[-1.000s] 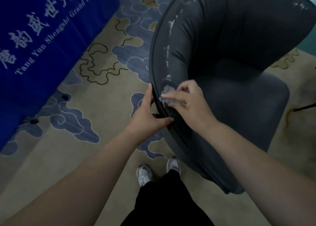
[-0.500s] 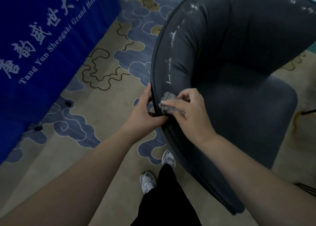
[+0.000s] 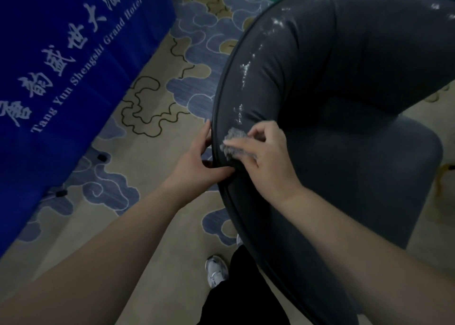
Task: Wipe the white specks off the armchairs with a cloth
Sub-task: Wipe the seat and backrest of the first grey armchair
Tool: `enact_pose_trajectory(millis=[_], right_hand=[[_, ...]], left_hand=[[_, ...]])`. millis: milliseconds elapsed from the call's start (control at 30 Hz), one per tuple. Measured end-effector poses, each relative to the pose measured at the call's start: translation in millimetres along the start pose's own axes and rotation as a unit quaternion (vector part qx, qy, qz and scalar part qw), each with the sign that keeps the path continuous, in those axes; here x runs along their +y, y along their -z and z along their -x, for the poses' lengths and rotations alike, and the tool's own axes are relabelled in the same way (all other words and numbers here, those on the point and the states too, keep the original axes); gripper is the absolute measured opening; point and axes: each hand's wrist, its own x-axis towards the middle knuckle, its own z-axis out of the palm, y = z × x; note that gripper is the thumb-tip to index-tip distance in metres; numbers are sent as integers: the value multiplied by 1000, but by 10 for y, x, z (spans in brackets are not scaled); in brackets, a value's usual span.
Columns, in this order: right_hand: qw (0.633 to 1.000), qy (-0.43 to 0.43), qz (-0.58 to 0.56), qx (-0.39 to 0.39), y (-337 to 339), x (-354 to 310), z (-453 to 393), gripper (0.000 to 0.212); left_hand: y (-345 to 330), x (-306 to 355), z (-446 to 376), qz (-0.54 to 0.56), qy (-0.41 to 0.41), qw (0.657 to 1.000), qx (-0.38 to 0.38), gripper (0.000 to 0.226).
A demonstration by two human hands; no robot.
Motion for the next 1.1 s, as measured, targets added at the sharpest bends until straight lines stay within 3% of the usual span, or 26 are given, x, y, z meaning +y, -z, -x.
enact_pose_trajectory(millis=[133, 367, 600, 767, 967, 1100], right_hand=[[1000, -17, 24, 7, -5, 39, -575, 26], [999, -37, -2, 32, -60, 67, -258, 34], [995, -68, 20, 68, -82, 98, -900, 30], [993, -82, 18, 83, -126, 8, -548, 32], [984, -136, 41, 109, -137, 31, -1208, 28], [977, -147, 54, 142, -198, -64, -1081, 29]], left_hand=[[39, 29, -89, -5, 3, 1000, -7, 101], [122, 115, -278, -30, -2, 1000, 3, 106], [222, 231, -594, -17, -4, 1000, -8, 104], [339, 359, -853, -42, -26, 997, -58, 104], [459, 395, -1053, -73, -19, 990, -121, 120], [555, 442, -1181, -83, -20, 983, -162, 121]])
